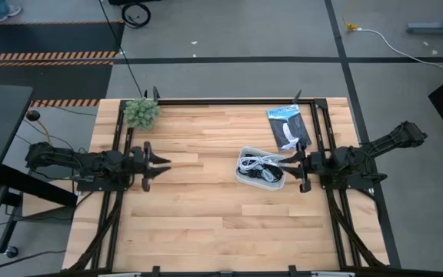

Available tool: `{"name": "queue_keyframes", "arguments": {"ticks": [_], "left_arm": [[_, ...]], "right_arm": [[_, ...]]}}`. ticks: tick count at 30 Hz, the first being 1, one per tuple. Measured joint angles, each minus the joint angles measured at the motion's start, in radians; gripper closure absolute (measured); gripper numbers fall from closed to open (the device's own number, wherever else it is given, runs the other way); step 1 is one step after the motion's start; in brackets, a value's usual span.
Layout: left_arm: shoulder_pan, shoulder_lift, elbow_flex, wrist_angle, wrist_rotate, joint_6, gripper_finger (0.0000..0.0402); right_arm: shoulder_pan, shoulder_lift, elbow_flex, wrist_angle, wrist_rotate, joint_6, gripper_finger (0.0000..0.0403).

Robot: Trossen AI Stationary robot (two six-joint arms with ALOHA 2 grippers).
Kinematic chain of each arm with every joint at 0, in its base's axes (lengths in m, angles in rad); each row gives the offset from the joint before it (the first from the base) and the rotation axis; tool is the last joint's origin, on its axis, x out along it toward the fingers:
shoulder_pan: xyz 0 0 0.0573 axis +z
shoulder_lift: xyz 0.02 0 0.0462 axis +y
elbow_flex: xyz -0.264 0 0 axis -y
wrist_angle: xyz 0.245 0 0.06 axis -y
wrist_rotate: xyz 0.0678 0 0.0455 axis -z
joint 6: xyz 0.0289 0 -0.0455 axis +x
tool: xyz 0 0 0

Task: Pick and place USB-C Cables
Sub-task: Return to home position

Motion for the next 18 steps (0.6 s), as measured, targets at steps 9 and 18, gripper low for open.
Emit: {"name": "queue_keyframes", "arguments": {"ticks": [9, 18], "left_arm": [[0.0, 0.0, -0.001, 0.001, -0.076, 0.102, 0.028], [0.0, 0.0, -0.001, 0.084, -0.086, 0.364, 0.028]], "right_arm": [[0.0, 0.0, 0.0, -0.003, 0.12, -0.04, 0.0306], [-0.002, 0.0, 0.0, -0.004, 0.126, 0.02, 0.0306]]}}
